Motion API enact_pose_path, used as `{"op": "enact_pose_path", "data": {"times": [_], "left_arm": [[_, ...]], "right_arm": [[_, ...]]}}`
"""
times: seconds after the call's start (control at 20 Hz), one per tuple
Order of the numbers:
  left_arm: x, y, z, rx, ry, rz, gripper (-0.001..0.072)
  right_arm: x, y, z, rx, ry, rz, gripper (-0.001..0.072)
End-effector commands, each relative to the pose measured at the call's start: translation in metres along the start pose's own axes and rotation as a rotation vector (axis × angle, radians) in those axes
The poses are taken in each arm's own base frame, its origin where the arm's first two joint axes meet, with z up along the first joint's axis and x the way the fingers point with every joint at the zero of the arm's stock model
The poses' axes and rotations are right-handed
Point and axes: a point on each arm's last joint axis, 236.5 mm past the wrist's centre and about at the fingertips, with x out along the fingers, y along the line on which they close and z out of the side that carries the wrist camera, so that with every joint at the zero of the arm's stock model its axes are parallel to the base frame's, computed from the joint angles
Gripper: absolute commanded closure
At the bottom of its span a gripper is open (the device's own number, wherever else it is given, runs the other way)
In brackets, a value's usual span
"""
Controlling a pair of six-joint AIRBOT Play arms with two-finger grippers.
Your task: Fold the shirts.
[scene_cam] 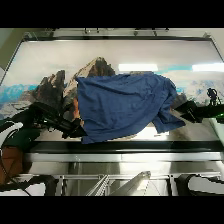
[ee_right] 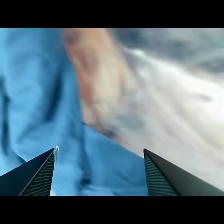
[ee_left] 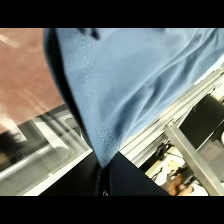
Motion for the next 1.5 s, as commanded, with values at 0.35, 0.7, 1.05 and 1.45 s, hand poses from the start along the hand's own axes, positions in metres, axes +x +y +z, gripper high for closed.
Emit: {"op": "enact_pose_path", "data": {"times": [0.35,0.7,1.05,1.45], "left_arm": [[-0.012,0.005,0.005,0.0,-0.024,-0.025,0.0682],[-0.023,-0.01,0.001,0.087,-0.052,-0.037,0.0682],[-0.184,-0.171,-0.051,0.645,-0.452,-0.371,0.0683],[-0.41,-0.369,-0.215,1.32,-1.453,0.335,0.068]], "right_arm": [[0.056,0.036,-0.024,0.01,0.125,0.095,0.0194],[0.014,0.114,-0.028,-0.023,0.156,0.455,0.0504],[-0.228,0.269,-0.045,-0.443,-0.202,1.223,0.0683],[-0.462,0.391,-0.151,-1.105,-1.332,1.081,0.0684]]}}
